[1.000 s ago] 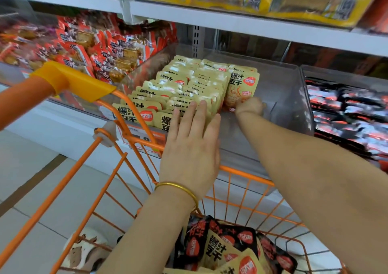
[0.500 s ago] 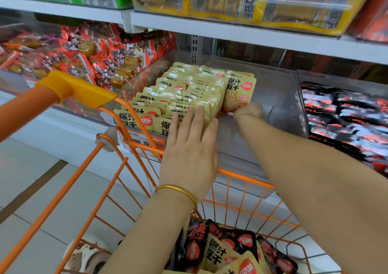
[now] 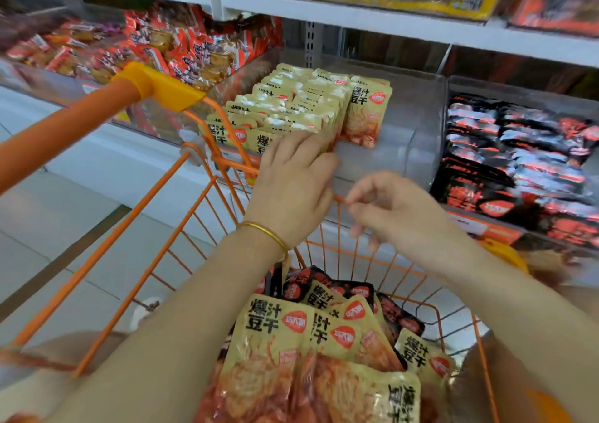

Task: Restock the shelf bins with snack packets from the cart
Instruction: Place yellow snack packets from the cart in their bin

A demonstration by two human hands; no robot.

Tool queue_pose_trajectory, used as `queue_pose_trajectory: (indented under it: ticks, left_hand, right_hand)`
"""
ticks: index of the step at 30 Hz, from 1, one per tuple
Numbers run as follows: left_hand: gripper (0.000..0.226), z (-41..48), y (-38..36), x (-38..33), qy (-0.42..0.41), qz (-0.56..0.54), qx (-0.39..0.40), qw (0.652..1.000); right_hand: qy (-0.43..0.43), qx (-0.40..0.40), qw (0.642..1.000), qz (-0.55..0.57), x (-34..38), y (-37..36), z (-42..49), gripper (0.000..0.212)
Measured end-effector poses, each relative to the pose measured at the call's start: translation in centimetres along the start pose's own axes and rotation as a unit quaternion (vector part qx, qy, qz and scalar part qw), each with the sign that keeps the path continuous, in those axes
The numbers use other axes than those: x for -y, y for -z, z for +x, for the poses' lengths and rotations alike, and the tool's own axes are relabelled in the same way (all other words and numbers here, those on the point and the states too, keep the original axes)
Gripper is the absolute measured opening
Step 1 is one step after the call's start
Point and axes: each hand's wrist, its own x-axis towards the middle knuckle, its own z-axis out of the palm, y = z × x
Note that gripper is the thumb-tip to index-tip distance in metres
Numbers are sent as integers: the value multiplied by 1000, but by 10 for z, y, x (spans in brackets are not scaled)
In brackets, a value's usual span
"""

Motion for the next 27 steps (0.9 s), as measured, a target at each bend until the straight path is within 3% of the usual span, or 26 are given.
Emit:
queue_pose_trajectory:
  ticks: [2, 5, 7, 9, 13, 16, 19, 22, 24, 27]
  left_hand:
    - [27, -12, 5, -5, -15, -7, -10, 1000]
    - [26, -22, 4, -10, -21, -38, 0, 999]
    - [26, -22, 2, -12, -13, -69, 7, 998]
    - [26, -22, 1, -13, -17, -84, 13, 996]
    - [26, -22, 1, -15, -20, -130, 32, 991]
    - [25, -20, 7, -21, 76, -283, 99, 951]
    - [29, -18, 12, -27, 147, -413, 199, 876]
    - [24, -16, 12, -30, 151, -420, 208, 870]
    - [24, -10, 14, -29, 178, -461, 168, 853]
    - [22, 9, 20, -20, 217, -507, 100, 828]
  right_hand:
    - [-42, 125, 978, -160, -16, -6, -15, 4]
    - [-80, 298, 864, -398, -37, -15, -23, 20]
    - [-95, 337, 823, -447, -38, -19, -26, 24]
    - [-96, 320, 842, -423, -40, -17, -24, 32]
    - [-88, 234, 934, -255, -36, 3, -19, 16]
    - [-47, 121, 980, -148, -27, 18, -21, 11]
    - [10, 7, 991, -132, -18, 22, -23, 8]
    - [32, -65, 991, -113, -9, 23, -22, 6]
    - [7, -70, 997, -42, -5, 26, -20, 7]
    - [-29, 16, 999, 7, 4, 33, -13, 16]
